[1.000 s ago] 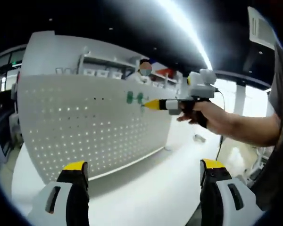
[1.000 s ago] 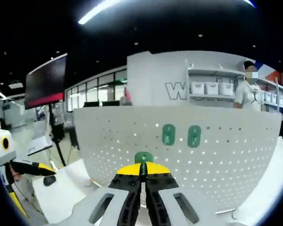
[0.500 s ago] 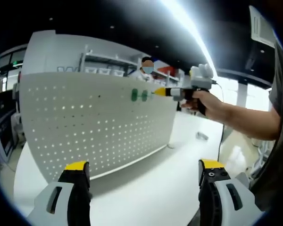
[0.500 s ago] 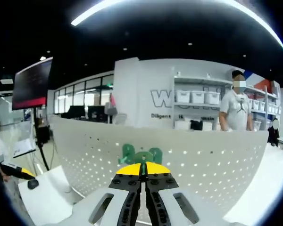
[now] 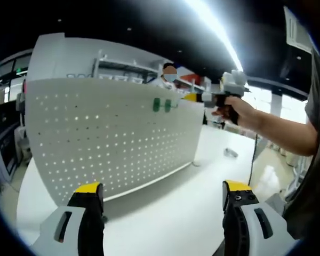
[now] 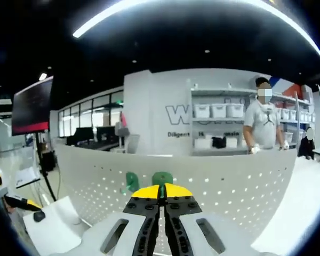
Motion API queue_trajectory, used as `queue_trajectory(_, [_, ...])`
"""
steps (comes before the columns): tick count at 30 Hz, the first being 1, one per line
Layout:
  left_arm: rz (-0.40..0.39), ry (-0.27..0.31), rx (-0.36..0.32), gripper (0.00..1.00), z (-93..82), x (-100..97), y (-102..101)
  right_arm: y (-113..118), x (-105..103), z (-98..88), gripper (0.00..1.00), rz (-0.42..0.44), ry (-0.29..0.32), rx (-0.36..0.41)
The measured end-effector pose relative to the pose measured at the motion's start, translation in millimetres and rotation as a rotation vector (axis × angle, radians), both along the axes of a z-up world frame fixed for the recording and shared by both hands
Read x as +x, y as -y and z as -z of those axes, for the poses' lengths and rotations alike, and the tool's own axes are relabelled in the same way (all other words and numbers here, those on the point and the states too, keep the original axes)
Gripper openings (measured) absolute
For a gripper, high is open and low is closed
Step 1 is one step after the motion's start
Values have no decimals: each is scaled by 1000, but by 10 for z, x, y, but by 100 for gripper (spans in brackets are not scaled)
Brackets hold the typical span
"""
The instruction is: Insert the hook assembly into the mounting plate slot until the hook locks in place.
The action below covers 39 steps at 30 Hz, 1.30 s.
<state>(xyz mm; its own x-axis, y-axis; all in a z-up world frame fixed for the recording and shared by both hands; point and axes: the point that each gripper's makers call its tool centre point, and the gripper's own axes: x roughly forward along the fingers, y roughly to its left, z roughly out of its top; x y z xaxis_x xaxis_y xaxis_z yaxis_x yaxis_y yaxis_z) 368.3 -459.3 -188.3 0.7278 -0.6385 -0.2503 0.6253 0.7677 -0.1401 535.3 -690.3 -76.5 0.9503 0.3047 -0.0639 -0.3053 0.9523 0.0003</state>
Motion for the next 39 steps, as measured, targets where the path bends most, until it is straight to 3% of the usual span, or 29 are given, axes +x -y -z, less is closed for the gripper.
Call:
queue_trajectory(6, [-1,-9,10,93,38,-2,-13,143,162,94,0,33,-9,-39])
queue_trajectory(17, [-16,-18,13,92,67,16,-71,208,362,148,0,53,-4,-65])
queue_trajectory(32, [-17,-35,7,90,145,16,-44,214,418,239,0,91,2,-68])
queue_trajectory(39, [-22,-39,9,91,157,16,-85,176,413,242,1,83,3,-151])
